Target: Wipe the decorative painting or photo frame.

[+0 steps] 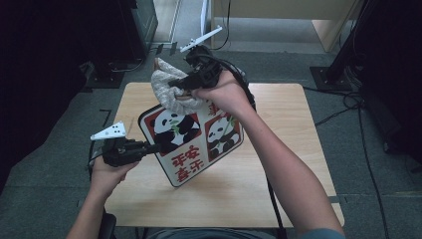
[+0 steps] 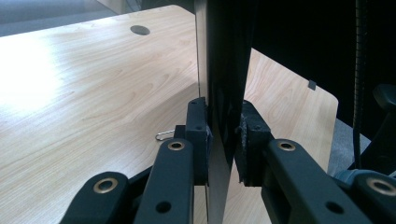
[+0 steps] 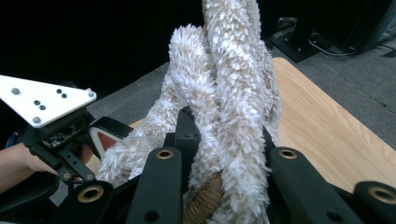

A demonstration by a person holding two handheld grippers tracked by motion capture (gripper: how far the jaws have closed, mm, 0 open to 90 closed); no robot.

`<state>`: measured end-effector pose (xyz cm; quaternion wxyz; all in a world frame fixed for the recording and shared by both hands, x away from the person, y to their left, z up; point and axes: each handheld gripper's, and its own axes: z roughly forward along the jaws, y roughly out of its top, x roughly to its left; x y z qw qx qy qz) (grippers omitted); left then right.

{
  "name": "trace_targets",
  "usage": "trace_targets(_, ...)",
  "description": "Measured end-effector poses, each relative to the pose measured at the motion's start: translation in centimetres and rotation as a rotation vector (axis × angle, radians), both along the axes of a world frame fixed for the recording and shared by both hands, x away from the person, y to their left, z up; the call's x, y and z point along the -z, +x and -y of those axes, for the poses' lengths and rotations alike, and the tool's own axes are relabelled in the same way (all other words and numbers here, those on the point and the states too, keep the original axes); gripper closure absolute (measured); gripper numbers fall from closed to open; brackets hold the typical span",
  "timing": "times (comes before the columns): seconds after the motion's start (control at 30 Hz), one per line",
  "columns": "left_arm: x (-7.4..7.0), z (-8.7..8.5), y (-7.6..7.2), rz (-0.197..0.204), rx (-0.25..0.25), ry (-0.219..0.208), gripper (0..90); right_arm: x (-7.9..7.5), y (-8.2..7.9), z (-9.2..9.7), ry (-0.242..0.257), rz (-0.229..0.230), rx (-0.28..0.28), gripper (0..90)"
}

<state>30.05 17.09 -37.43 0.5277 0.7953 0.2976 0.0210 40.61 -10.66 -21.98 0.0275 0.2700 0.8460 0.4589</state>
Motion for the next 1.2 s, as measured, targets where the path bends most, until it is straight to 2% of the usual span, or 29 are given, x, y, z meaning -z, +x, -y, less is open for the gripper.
trace_targets(0.2, 0.0, -0.1, 0.1, -0.002, 0.001, -0.001, 78.4, 0.0, 0.5, 0.9, 0.014, -0.021, 0.015, 74.6)
trace_targets(0.4, 0.0, 0.0, 0.1, -0.003, 0.001, 0.003, 78.4, 0.0, 0.9, 1.8, 0.017, -0.017, 0.022, 74.7)
trace_targets(1.2, -0.1, -0.1, 0.2, -0.006, -0.01, 0.007, 78.4, -0.3, 2.5, 7.2, -0.001, -0.006, 0.157, 74.8)
